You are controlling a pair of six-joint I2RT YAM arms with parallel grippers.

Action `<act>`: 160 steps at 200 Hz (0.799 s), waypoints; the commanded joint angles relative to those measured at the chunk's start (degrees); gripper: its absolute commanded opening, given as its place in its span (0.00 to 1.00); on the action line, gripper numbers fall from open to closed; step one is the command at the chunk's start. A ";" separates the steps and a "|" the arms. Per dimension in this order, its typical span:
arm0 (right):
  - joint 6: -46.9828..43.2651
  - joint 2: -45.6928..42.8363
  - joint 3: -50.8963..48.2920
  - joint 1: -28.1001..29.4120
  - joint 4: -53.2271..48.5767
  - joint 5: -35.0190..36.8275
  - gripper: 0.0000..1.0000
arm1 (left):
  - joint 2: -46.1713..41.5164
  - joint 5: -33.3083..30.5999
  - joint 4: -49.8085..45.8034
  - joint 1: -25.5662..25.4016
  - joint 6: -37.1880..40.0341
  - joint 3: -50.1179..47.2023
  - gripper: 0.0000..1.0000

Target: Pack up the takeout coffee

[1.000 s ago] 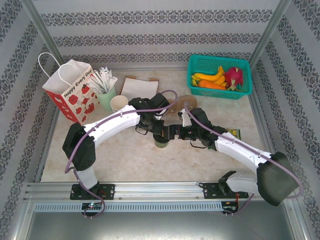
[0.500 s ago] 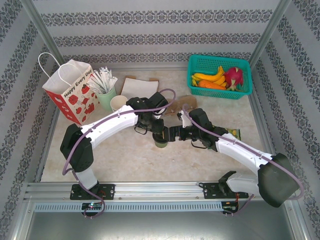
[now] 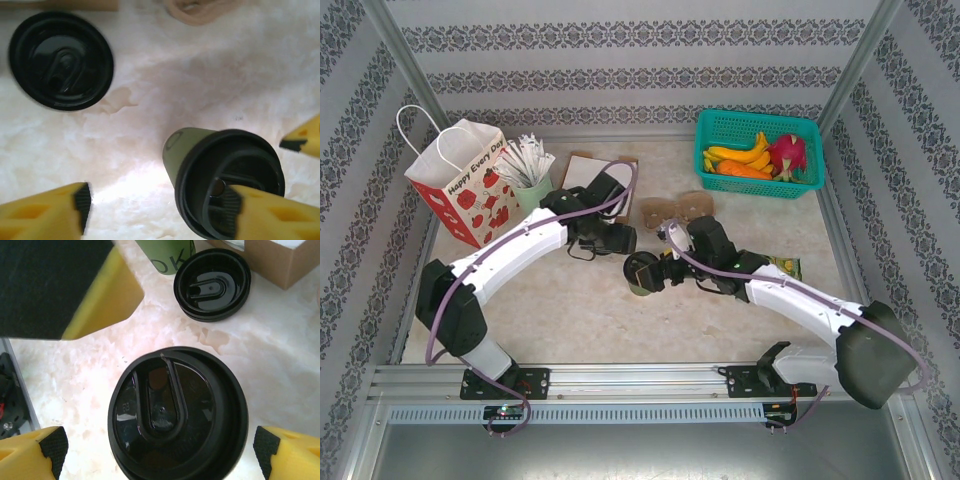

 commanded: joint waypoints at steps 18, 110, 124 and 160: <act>-7.55 2.38 3.25 2.00 -0.75 5.76 0.96 | -1.38 -2.31 0.37 2.53 -7.27 -4.13 0.99; -11.03 7.13 5.92 4.68 -2.70 7.04 0.89 | 2.83 1.36 0.38 2.76 -9.44 -6.17 0.99; -10.58 7.68 5.55 5.11 -2.86 7.59 0.87 | 3.04 1.57 0.43 2.72 -9.27 -6.17 0.99; -10.11 9.81 4.83 6.23 -4.94 11.75 0.81 | 3.69 2.55 0.30 2.76 -9.18 -6.44 0.99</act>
